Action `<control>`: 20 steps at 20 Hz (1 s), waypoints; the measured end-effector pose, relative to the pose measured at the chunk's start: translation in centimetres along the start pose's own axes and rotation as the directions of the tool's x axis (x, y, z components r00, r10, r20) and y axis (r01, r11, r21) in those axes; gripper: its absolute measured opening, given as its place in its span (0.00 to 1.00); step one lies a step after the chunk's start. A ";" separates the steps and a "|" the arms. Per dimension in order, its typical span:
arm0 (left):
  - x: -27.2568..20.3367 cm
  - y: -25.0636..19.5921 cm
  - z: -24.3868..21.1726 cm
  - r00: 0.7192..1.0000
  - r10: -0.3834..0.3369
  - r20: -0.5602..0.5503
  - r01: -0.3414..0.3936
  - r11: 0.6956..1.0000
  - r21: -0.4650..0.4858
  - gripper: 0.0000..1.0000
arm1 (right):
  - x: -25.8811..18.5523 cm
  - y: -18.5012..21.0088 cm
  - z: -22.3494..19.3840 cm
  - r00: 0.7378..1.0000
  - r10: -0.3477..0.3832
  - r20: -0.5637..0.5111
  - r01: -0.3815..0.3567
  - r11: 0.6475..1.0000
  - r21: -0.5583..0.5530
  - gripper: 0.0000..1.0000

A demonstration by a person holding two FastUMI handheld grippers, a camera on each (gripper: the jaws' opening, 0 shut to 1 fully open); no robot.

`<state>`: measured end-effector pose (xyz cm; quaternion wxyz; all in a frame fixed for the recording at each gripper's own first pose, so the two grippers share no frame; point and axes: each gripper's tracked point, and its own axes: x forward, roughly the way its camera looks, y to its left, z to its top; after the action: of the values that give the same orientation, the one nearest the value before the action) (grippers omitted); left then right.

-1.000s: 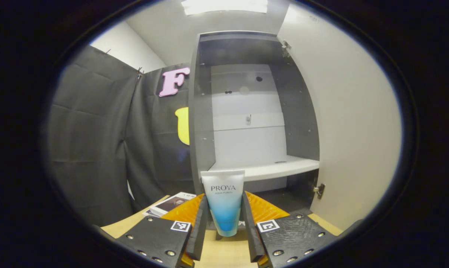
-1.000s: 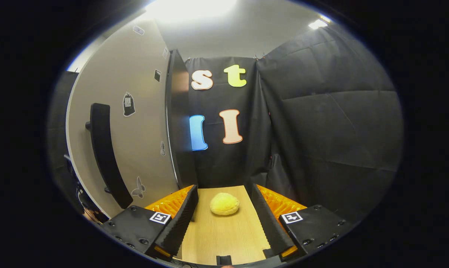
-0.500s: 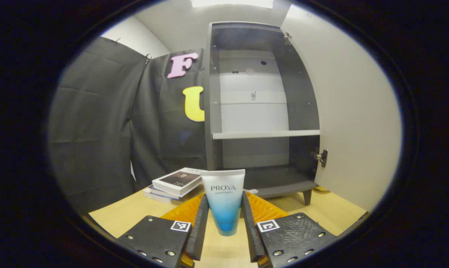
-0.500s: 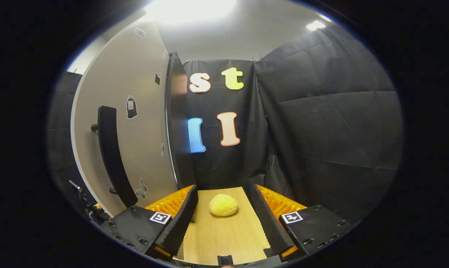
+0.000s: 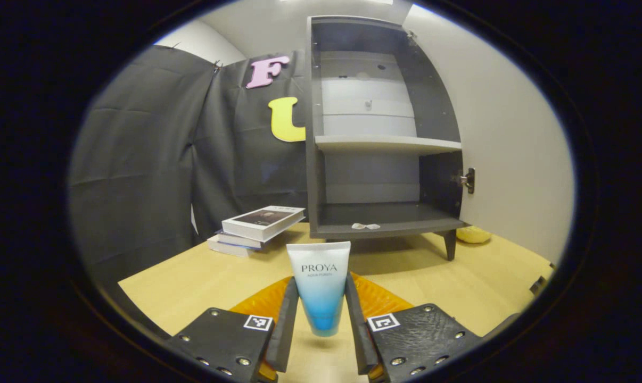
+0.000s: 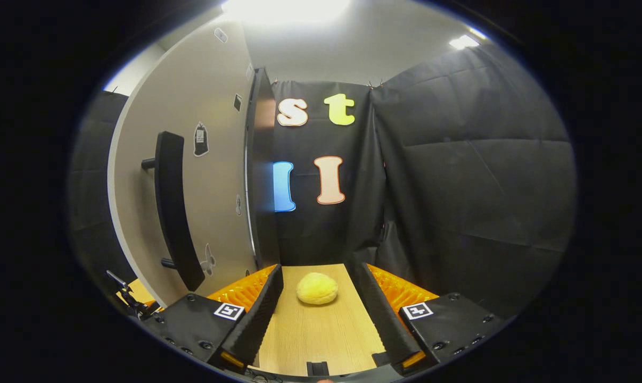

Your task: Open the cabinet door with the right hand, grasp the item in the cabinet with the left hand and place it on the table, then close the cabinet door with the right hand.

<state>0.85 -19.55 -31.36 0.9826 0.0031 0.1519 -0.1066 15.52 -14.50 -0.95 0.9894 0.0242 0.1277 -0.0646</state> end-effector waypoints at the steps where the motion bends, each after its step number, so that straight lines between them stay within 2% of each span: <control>1: 0.1 0.1 -0.5 1.000 0.006 0.000 -0.006 1.000 0.002 0.50 | 0.0 0.0 -0.1 1.000 -0.002 -0.005 0.002 1.000 -0.003 0.92; 6: 0.3 -0.1 -2.6 1.000 0.005 -0.008 -0.005 1.000 -0.018 0.51 | 0.2 0.6 -0.9 0.999 -0.003 -0.035 0.002 0.999 -0.033 0.92; 8: 0.2 -0.2 -3.4 1.000 0.012 -0.007 -0.012 1.000 -0.024 0.50 | 0.5 1.0 -1.0 0.999 0.002 -0.043 -0.004 0.999 -0.044 0.89; 11: -0.4 -0.4 -4.8 0.999 0.027 -0.019 -0.027 0.999 -0.026 0.53 | 0.6 0.9 -0.4 1.000 -0.019 -0.014 0.018 0.998 -0.067 0.89; 13: -1.0 -0.6 -5.6 0.999 0.033 -0.030 -0.034 0.999 -0.031 0.55 | 0.9 0.9 0.0 1.000 -0.026 0.006 0.026 0.998 -0.060 0.89; 14: -1.2 -0.7 -5.2 0.999 0.032 -0.022 -0.033 0.999 -0.028 0.53 | 1.0 0.9 0.1 1.000 -0.024 0.010 0.025 0.999 -0.049 0.89; 15: -1.3 -1.0 -5.4 0.999 0.028 -0.030 -0.028 0.999 -0.023 0.55 | 1.1 0.9 0.1 1.000 -0.020 0.010 0.021 0.999 -0.038 0.92; 16: -1.5 -1.1 -5.2 0.999 0.026 -0.032 -0.026 0.999 -0.020 0.53 | 1.2 0.9 0.1 1.000 -0.019 0.009 0.020 0.999 -0.029 0.89; 17: -1.5 -1.3 -5.1 0.999 0.020 -0.033 -0.021 1.000 -0.020 0.54 | 1.2 0.8 0.1 1.000 -0.020 0.008 0.020 0.999 -0.025 0.92; 18: -2.0 -1.5 -4.6 0.999 0.016 -0.032 -0.017 1.000 -0.021 0.58 | 1.3 0.6 0.1 1.000 -0.020 0.011 0.020 1.000 -0.022 0.89; 20: -2.4 -1.2 -3.5 0.999 0.030 -0.027 -0.030 0.999 -0.012 0.80 | 1.1 0.3 0.2 1.000 -0.019 0.015 0.019 1.000 -0.018 0.89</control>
<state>-2.71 -20.10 -33.98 0.9820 0.0005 0.1657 -0.0908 16.68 -14.38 -1.08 0.9899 0.0137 0.1209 -0.0730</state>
